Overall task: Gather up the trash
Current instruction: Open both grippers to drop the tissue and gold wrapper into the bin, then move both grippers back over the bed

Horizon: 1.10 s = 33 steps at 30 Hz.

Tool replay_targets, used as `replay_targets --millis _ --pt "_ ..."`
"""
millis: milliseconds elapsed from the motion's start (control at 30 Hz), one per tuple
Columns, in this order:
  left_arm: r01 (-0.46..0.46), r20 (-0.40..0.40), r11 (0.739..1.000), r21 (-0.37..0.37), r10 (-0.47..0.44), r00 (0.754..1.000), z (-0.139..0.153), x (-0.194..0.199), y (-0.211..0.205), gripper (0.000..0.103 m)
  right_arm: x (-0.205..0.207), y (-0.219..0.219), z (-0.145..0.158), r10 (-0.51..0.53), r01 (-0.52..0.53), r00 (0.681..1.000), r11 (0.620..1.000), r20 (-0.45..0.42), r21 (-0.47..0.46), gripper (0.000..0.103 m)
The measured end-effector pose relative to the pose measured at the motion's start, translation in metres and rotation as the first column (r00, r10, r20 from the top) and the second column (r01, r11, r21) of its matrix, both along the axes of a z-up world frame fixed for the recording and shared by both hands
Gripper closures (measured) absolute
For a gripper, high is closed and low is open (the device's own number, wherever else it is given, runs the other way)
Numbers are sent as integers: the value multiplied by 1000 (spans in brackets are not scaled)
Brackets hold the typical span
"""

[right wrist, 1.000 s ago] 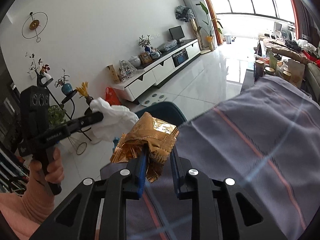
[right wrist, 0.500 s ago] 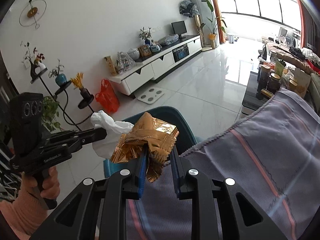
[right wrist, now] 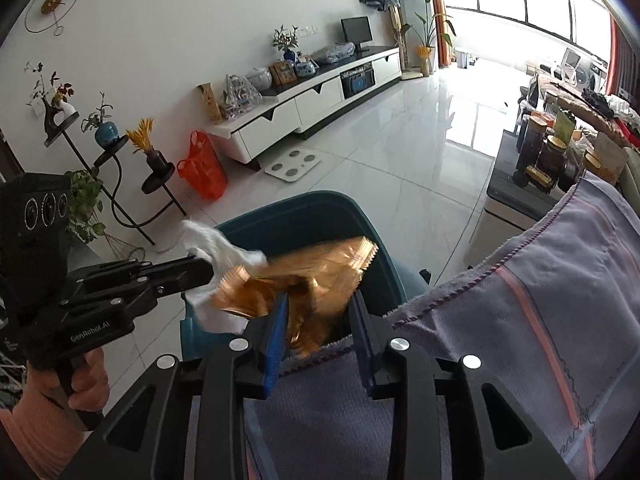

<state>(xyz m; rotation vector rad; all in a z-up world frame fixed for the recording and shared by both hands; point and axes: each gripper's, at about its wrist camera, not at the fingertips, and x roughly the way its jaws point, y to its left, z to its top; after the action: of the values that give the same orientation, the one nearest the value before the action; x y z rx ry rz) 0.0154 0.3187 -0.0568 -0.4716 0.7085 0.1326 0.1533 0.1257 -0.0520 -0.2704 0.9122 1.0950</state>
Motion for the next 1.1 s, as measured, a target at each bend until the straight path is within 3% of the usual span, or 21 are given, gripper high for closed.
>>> replay_targets --millis 100,300,367,433,633,900,1100 --pt "4 -1 999 -37 -4 1000 -7 2 3 87 1 2 0 -6 6 1000 1000 -8 1 64" --pt "-1 -10 998 -64 1 1000 -16 1 2 83 0 -7 0 -15 16 1000 1000 -18 18 63" --pt "2 4 999 -54 -1 1000 -13 -2 -1 82 0 -15 3 -21 22 999 999 -24 37 61" --pt "5 25 999 -40 -4 1000 -8 -6 -5 76 0 -24 6 -31 32 999 998 -23 57 52" --pt "32 110 999 13 -33 993 16 -19 -26 59 -7 -59 20 -53 54 999 992 -12 116 49" --pt "136 204 987 84 -151 967 46 -16 -83 35 -17 -133 45 -128 117 991 975 48 186 43" --pt "297 218 950 101 -312 925 49 2 -145 31 -15 -208 50 -260 242 964 948 63 205 43"
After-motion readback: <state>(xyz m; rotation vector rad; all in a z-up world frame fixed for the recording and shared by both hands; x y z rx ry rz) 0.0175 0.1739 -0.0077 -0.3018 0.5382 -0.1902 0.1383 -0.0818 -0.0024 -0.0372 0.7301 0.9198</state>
